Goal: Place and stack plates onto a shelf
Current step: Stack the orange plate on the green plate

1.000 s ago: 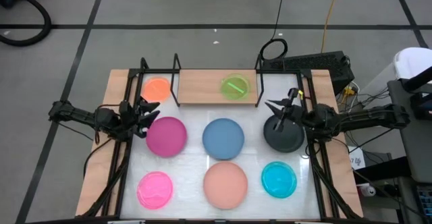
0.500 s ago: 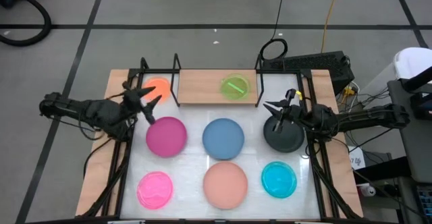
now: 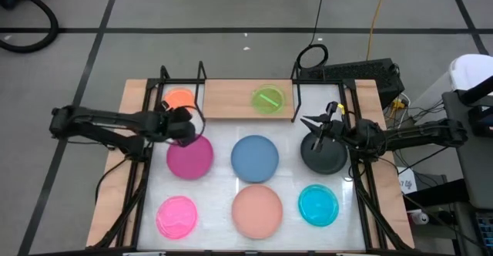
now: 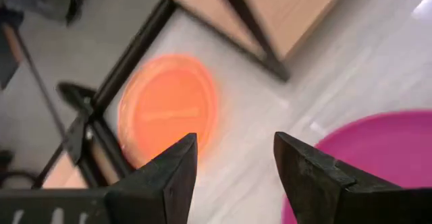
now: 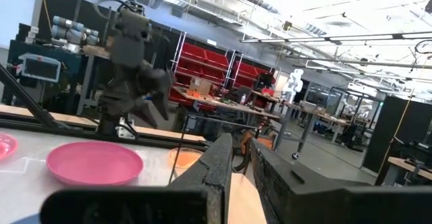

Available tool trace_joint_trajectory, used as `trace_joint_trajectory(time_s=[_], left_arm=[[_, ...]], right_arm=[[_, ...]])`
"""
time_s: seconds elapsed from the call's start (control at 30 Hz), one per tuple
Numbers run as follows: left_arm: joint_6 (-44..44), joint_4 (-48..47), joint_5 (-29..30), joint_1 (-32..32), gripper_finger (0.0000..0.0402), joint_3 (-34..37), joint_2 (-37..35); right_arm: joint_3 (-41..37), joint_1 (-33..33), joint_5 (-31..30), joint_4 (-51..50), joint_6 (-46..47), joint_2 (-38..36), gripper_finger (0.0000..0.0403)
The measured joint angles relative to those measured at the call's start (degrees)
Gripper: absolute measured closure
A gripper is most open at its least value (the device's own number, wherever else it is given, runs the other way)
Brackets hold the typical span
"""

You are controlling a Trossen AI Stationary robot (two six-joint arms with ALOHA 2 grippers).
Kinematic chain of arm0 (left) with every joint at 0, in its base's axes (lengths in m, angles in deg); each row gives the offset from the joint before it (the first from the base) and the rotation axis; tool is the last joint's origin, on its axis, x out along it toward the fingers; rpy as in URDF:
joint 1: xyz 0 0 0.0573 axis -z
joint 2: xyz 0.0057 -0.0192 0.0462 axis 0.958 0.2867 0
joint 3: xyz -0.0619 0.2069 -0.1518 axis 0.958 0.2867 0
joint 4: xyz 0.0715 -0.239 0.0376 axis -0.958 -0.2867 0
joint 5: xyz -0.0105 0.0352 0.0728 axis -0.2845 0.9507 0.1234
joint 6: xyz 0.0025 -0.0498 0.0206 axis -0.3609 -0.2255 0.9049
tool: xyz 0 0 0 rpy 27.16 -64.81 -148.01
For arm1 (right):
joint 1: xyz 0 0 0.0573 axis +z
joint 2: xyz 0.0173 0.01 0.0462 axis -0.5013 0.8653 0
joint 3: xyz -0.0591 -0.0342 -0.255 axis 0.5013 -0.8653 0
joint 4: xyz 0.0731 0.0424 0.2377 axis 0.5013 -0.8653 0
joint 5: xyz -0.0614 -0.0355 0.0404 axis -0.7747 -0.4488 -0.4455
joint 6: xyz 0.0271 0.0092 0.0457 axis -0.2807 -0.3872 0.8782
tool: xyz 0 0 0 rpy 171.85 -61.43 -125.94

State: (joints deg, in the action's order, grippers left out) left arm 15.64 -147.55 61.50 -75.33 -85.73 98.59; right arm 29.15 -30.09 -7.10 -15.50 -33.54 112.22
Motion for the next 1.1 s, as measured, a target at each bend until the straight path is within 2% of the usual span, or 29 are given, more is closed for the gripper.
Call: trace_joint_trajectory(time_s=[0.2, 0.37, 0.5, 0.73, 0.9, 1.1], left_arm=[[-1.66, 0.56, -0.03, -5.35, 0.0199, 2.52, 2.77], [-3.92, 9.29, 0.03, -8.97, 0.0199, 10.18, -0.67], [-4.7, 16.05, -2.5, -13.13, 0.0199, 14.47, -3.44], [-8.82, 18.52, -3.97, -20.73, 0.0199, 19.49, -3.87], [-6.94, 23.8, -4.45, -25.39, 0.0199, 22.8, -3.87], [1.4, 30.04, -4.56, -28.0, 0.0199, 25.11, -3.87]], right_arm=[[0.0, 0.0, 0.07, -0.09, 0.13, -0.02, 0.036], [0.0, 0.0, 0.1, -1.12, 0.34, -0.03, 0.036], [0.0, 0.0, 0.11, -1.27, 1.25, -0.02, 0.036], [0.01, 0.0, 0.12, -1.27, 1.25, -0.02, 0.036], [0.02, 0.0, 0.13, -1.27, 1.2, -0.02, 0.036], [0.02, 0.0, 0.13, -1.27, 1.05, -0.02, 0.036]])
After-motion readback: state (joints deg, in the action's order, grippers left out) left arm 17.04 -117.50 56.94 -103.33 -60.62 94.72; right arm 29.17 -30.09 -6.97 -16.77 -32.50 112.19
